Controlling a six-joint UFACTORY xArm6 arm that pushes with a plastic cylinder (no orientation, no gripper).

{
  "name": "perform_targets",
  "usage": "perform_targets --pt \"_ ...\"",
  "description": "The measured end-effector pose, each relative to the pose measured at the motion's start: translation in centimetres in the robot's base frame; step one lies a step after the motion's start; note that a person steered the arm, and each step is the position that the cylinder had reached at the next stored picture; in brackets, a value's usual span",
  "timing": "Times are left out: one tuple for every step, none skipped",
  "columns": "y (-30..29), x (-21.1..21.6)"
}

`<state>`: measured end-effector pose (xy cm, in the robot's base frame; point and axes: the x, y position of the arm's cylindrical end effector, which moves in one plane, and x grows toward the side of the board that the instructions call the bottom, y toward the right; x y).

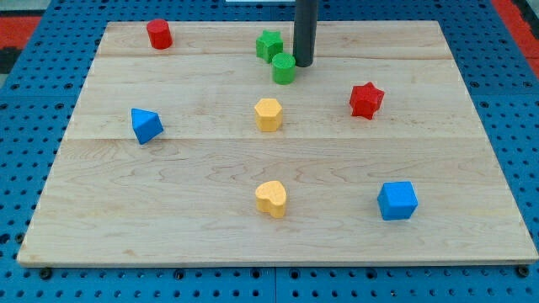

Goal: Move the red star into the green star

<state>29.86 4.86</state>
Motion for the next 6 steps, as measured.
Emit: perform_targets --pt "-0.1 0.6" --pt "-0.3 1.6" --pt "2.2 7.1" --pt "7.3 10.7" --pt "12.8 10.3" --pt "12.9 4.5"
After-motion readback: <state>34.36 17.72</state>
